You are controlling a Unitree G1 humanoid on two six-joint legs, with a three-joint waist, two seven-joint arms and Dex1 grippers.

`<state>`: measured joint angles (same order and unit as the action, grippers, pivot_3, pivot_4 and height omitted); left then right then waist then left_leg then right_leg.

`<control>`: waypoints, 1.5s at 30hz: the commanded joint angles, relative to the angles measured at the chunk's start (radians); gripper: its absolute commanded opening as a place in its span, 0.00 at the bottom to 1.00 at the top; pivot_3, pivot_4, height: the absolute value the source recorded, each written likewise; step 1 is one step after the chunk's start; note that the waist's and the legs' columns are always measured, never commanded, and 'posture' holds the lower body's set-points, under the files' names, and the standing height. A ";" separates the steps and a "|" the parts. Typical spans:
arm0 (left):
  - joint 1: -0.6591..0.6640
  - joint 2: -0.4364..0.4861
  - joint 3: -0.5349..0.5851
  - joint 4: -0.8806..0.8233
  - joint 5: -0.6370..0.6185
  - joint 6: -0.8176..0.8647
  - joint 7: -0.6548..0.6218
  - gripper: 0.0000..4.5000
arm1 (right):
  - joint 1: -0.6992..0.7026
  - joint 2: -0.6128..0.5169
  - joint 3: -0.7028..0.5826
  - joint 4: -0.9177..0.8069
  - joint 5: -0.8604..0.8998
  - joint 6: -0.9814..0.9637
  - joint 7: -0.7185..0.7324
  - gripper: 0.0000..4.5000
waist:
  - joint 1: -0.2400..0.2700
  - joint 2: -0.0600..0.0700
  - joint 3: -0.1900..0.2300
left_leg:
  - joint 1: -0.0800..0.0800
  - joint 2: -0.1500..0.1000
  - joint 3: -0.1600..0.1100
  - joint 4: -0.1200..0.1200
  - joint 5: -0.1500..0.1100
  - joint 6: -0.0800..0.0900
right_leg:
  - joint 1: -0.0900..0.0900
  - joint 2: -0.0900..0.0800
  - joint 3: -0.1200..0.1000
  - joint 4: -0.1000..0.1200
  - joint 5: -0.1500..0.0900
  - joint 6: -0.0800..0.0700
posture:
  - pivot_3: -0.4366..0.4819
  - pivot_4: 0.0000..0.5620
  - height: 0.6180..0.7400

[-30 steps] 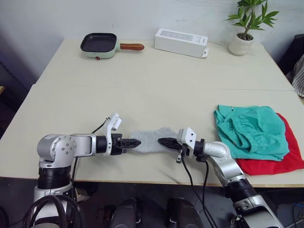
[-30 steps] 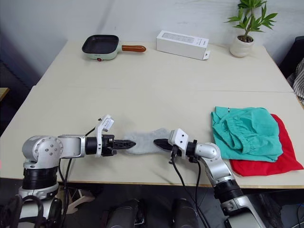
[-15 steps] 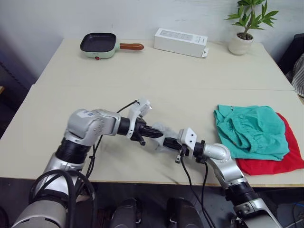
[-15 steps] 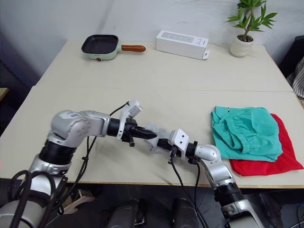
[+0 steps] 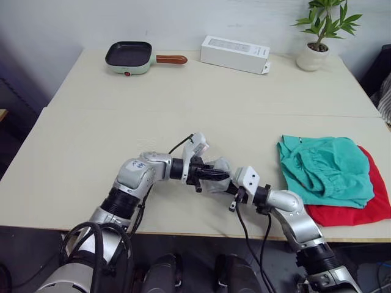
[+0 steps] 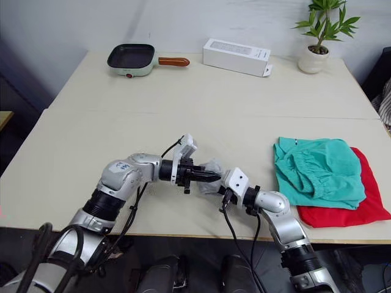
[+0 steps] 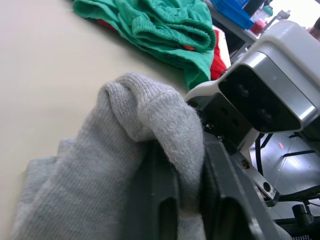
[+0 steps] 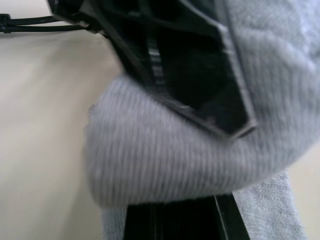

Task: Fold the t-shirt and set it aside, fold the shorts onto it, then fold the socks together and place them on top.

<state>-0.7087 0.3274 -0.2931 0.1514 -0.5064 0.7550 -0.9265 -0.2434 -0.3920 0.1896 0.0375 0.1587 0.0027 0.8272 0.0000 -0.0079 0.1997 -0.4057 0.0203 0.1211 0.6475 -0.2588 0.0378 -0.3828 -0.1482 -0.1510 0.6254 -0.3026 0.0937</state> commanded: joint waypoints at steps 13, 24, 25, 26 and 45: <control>0.159 -0.050 0.075 -0.030 0.050 -0.444 -0.178 0.99 | 0.123 -0.256 -0.225 -0.233 0.131 0.242 0.051 0.00 | 0.008 0.000 0.000 | -0.001 0.001 -0.001 0.000 -0.002 0.003 | 0.001 -0.001 -0.005 -0.004 0.000 0.000 | 0.48 0.27 1.00; 0.161 -0.033 0.069 0.017 0.227 -0.581 -0.082 0.44 | 0.032 -0.251 -0.330 -0.300 0.338 0.325 0.091 0.00 | 0.009 0.000 0.001 | -0.001 0.002 -0.001 0.000 -0.003 0.005 | 0.002 -0.001 -0.006 -0.005 0.000 0.000 | 0.48 0.27 1.00; 0.159 -0.045 0.062 0.030 0.235 -0.584 -0.077 0.36 | 0.012 -0.230 -0.294 -0.306 0.330 0.327 0.086 0.00 | 0.010 0.000 0.001 | -0.001 0.002 -0.001 0.000 -0.003 0.005 | 0.002 -0.001 -0.006 -0.005 0.000 0.000 | 0.48 0.27 1.00; 0.158 -0.060 0.060 0.044 0.242 -0.580 -0.063 0.30 | -0.004 -0.205 -0.261 -0.308 0.319 0.327 0.076 0.00 | 0.010 0.000 0.001 | -0.001 0.002 -0.001 0.000 -0.003 0.004 | 0.002 -0.001 -0.006 -0.005 0.000 0.000 | 0.48 0.27 1.00; 0.196 -0.061 0.004 0.169 0.397 -0.695 0.007 0.01 | -0.045 -0.031 -0.168 0.181 0.098 -0.025 -0.034 0.00 | 0.000 0.000 0.001 | 0.001 0.000 -0.002 0.001 -0.005 0.009 | 0.006 -0.002 -0.006 -0.004 0.001 0.002 | 0.48 0.27 1.00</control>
<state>-0.5341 0.2553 -0.2885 0.2927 -0.1344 0.0677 -0.9294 -0.2993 -0.3955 0.0727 0.1791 0.2470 -0.0429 0.8102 -0.0003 -0.0079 0.2002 -0.4043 0.0202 0.1188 0.6489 -0.2641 0.0471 -0.3770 -0.1506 -0.1572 0.6214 -0.3017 0.0953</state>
